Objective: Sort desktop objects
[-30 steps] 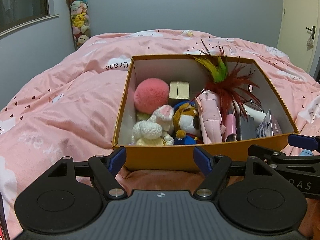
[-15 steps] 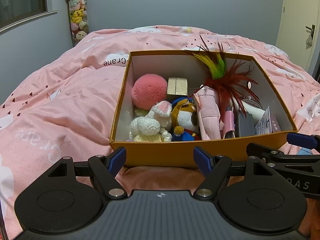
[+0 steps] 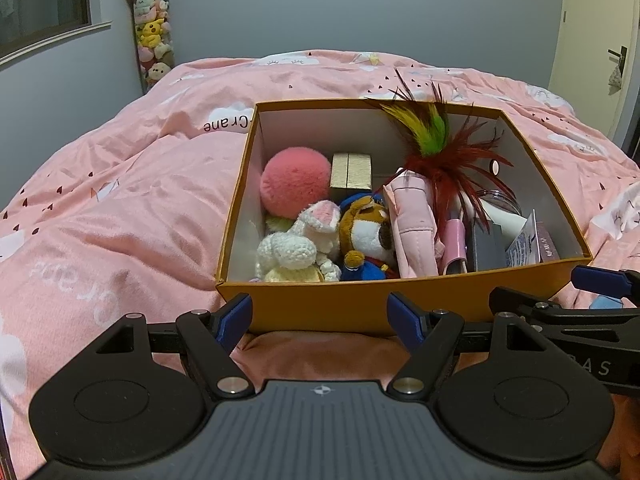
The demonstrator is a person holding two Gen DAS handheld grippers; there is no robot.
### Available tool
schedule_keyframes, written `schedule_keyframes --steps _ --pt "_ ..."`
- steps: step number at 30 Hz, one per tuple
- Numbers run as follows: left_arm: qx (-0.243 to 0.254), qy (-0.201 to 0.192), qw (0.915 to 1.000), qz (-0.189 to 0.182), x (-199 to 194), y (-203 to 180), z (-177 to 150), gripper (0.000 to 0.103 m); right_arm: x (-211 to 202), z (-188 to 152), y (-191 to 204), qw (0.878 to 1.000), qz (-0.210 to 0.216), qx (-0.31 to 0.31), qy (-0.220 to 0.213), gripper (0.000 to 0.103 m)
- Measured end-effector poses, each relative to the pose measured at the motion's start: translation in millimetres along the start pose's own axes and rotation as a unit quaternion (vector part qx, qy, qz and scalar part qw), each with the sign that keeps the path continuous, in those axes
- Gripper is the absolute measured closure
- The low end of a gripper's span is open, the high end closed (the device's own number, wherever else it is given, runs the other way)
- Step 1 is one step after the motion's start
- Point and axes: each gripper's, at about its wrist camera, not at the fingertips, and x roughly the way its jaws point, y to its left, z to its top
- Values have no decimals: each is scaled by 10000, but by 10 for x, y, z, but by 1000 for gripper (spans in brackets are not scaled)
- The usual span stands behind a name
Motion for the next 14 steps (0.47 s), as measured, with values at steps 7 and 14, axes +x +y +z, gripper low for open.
schedule_keyframes --steps 7,14 --pt "73 18 10000 -38 -5 -25 1 16 1 1 -1 10000 -12 2 14 11" --pt "69 16 9999 -78 -10 -13 0 16 -2 6 -9 10000 -27 6 19 11"
